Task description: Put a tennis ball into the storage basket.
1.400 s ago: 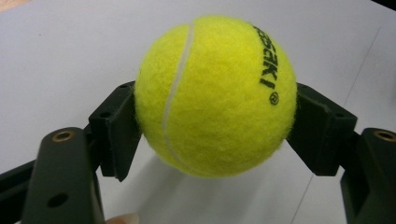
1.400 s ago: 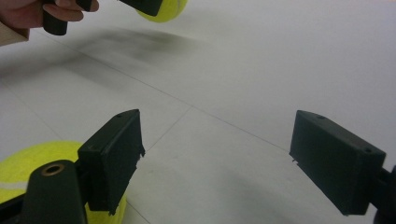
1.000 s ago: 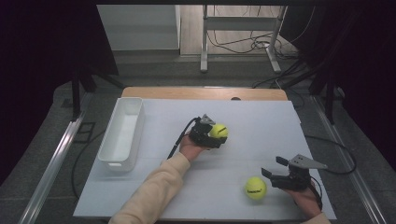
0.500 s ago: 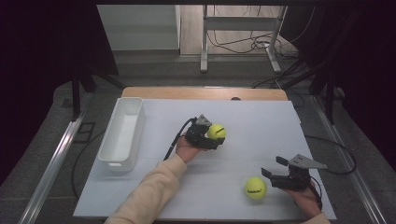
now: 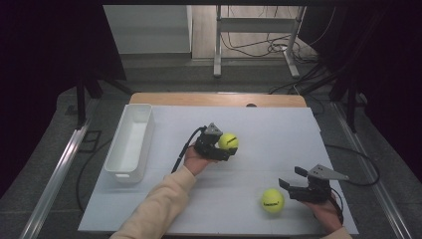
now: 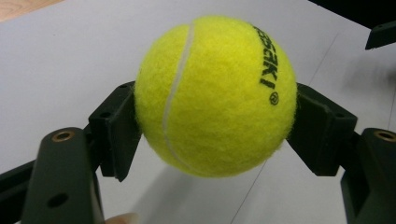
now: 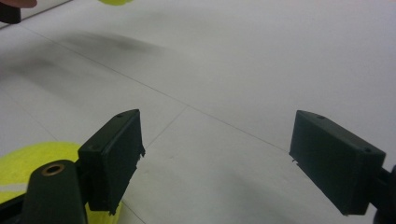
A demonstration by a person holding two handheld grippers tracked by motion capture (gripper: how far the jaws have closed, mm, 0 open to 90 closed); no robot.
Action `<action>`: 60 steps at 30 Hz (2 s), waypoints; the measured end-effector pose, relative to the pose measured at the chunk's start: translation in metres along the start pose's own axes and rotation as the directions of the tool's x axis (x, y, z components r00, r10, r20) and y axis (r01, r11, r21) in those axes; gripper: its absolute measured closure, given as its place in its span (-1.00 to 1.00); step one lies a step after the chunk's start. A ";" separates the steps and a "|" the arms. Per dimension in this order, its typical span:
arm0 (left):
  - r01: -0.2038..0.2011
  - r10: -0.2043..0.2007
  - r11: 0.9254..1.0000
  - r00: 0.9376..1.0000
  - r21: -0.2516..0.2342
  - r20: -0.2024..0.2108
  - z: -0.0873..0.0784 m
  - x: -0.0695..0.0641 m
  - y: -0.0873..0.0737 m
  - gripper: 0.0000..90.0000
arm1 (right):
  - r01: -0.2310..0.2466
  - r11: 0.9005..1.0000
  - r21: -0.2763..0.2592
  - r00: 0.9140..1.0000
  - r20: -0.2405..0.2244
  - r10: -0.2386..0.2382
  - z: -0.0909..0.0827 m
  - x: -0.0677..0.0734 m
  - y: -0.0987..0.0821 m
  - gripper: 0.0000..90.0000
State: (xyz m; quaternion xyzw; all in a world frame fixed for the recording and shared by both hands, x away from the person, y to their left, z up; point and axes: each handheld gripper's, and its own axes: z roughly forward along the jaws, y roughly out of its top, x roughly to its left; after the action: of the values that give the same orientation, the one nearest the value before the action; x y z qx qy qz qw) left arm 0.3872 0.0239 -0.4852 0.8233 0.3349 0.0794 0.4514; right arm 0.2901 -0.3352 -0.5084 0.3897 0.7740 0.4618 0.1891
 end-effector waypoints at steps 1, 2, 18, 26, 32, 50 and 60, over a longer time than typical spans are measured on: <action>-0.003 0.003 1.000 1.000 0.001 0.000 -0.002 0.000 0.000 -0.42 | -0.003 1.000 0.001 1.000 -0.002 0.003 0.000 0.000 0.000 -0.61; -0.003 0.003 1.000 1.000 0.001 0.000 -0.002 0.000 0.000 -0.42 | -0.003 1.000 0.001 1.000 -0.002 0.003 0.000 0.000 0.000 -0.61; 0.003 -0.003 1.000 1.000 -0.024 -0.003 -0.019 0.002 -0.003 -0.42 | -0.002 1.000 0.002 1.000 0.005 0.002 0.000 0.000 0.000 -0.61; 0.005 -0.005 0.999 1.000 -0.044 -0.004 -0.028 0.005 -0.004 -0.42 | -0.001 1.000 0.003 1.000 0.007 0.000 0.000 0.000 0.000 -0.61; 0.020 -0.020 0.998 1.000 -0.059 -0.010 -0.037 0.009 -0.004 -0.42 | 0.000 1.000 0.001 1.000 0.004 0.000 0.000 0.000 0.000 -0.61; 0.021 -0.024 0.992 0.999 -0.121 -0.027 -0.067 0.018 0.003 -0.42 | 0.004 1.000 0.003 1.000 0.006 -0.004 0.000 0.000 0.000 -0.61; 0.037 -0.043 0.990 0.998 -0.139 -0.038 -0.080 0.024 0.006 -0.42 | 0.009 1.000 0.006 1.000 0.006 -0.009 0.000 0.001 0.000 -0.61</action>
State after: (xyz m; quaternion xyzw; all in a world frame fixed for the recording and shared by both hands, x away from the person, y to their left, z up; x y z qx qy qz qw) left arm 0.3734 0.0915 -0.4387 0.7813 0.3543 0.1101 0.5019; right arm 0.2900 -0.3347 -0.5086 0.3884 0.7765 0.4574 0.1924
